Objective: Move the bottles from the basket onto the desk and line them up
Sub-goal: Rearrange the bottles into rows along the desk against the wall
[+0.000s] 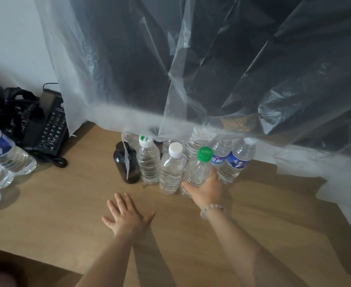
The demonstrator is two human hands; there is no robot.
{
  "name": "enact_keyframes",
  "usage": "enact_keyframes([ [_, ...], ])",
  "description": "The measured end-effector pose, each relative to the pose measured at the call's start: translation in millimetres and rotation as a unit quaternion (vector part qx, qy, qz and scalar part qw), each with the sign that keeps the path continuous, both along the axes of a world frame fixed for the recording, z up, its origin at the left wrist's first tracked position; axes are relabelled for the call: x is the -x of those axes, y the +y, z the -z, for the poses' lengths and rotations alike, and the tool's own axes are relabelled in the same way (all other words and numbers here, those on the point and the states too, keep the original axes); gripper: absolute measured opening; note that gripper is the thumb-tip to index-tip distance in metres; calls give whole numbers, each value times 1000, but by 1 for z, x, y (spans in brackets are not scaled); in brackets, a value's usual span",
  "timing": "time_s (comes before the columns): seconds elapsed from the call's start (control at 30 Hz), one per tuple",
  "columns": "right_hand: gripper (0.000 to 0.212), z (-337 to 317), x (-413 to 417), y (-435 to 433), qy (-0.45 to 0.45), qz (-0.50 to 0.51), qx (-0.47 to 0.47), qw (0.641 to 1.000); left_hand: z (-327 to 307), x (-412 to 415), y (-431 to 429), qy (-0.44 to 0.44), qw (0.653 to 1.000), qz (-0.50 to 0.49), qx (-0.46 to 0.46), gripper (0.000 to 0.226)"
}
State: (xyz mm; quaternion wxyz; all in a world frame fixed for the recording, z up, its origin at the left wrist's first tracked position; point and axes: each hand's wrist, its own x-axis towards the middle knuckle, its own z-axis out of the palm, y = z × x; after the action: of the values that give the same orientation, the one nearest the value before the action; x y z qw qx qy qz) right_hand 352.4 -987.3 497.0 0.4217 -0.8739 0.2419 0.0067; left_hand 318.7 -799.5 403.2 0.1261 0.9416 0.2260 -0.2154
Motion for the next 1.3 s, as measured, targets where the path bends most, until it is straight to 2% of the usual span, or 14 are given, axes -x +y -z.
enact_keyframes([
  [0.1, 56, 2, -1, -1, 50, -35, 39, 997, -2, -1, 0, 16, 1000, 8, 5, 111],
  [0.43, 56, 6, -16, -3, 119, -50, 90, 988, -3, -1, 2, 31, 999, 21, -7, 111],
  [0.6, 54, 5, -15, -4, 111, -66, 116, 985, -3, -2, 2, 30, 999, 22, -9, 111],
  [0.83, 53, 8, -7, -8, 89, -91, 102, 987, -7, -2, 1, 30, 999, 20, -9, 110],
  [0.97, 47, 15, 11, -12, 118, -124, 100, 980, -12, -5, 3, 35, 999, 26, -9, 108],
  [1.03, 47, 18, 20, -15, 139, -161, 103, 972, -17, -8, 7, 24, 999, 30, 3, 96],
  [1.2, 37, 10, 22, -7, 143, -269, 137, 943, -52, -26, 27, 3, 999, 28, 35, 45],
  [1.3, 28, -7, 17, 26, 66, -390, 159, 905, -83, -34, 36, -53, 998, 43, -4, 44],
])
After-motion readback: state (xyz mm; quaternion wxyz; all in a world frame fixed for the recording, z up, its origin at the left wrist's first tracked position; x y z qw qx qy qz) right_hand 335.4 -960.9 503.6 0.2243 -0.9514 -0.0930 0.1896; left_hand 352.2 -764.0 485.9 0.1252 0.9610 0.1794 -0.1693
